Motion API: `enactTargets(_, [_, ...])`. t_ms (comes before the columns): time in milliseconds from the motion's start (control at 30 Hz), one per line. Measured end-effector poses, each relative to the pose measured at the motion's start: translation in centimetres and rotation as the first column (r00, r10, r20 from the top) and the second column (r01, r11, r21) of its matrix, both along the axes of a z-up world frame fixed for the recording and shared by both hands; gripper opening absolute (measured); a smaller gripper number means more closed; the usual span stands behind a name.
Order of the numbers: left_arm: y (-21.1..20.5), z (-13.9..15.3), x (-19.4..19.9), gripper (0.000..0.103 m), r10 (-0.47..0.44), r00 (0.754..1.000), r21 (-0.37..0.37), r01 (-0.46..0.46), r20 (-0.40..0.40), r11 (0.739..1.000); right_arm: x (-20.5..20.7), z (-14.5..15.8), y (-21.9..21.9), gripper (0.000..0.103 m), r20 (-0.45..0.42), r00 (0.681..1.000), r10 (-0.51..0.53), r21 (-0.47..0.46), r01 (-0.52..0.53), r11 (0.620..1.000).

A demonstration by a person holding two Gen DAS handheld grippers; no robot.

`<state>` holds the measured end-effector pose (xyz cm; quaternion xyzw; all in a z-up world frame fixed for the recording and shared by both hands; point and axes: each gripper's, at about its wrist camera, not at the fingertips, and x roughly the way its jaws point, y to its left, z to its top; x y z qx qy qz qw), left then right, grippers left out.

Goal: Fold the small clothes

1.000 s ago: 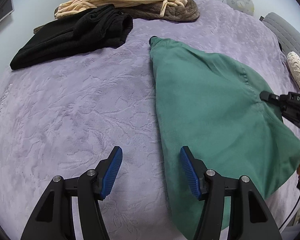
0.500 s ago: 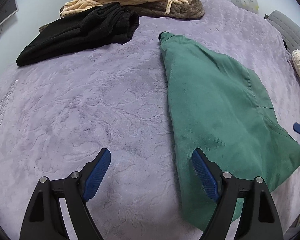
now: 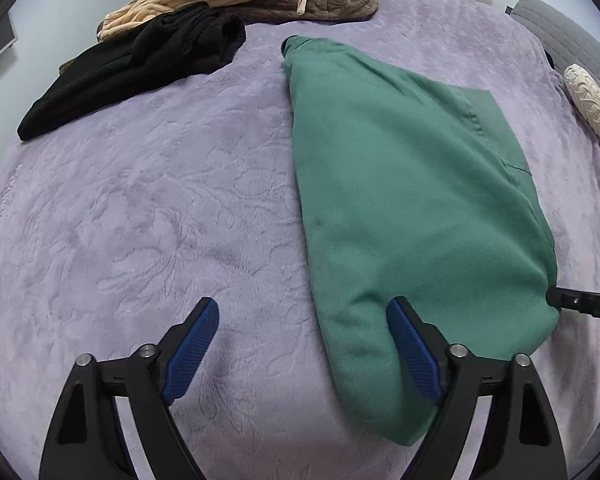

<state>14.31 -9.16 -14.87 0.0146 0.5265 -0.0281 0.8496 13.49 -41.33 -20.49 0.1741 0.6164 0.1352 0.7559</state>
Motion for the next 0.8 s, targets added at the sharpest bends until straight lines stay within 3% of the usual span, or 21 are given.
enactTargets(33, [0.1, -0.4, -0.2, 0.100, 0.004, 1.000, 0.003, -0.004, -0.002, 1.000, -0.1, 0.0, -0.2, 0.009, 0.000, 1.000, -0.016, 0.014, 0.016, 1.000])
enactTargets(400, [0.9, 1.5, -0.1, 0.100, 0.011, 0.999, 0.014, -0.011, -0.032, 1.000, -1.4, 3.9, -4.2, 0.009, 0.014, 0.989, -0.146, 0.027, 0.146, 0.989])
enactTargets(733, [3.4, 2.8, 2.8, 0.100, 0.098, 0.995, -0.057, -0.100, -0.037, 0.993, 2.1, 4.6, -2.2, 0.010, 0.044, 0.991, -0.130, 0.093, 0.125, 0.988])
enactTargets(800, [3.2, 2.6, 3.4, 0.100, 0.089, 0.995, -0.060, -0.091, -0.044, 0.994, 2.6, 4.5, -1.8, 0.027, 0.045, 0.991, -0.124, 0.092, 0.120, 0.989])
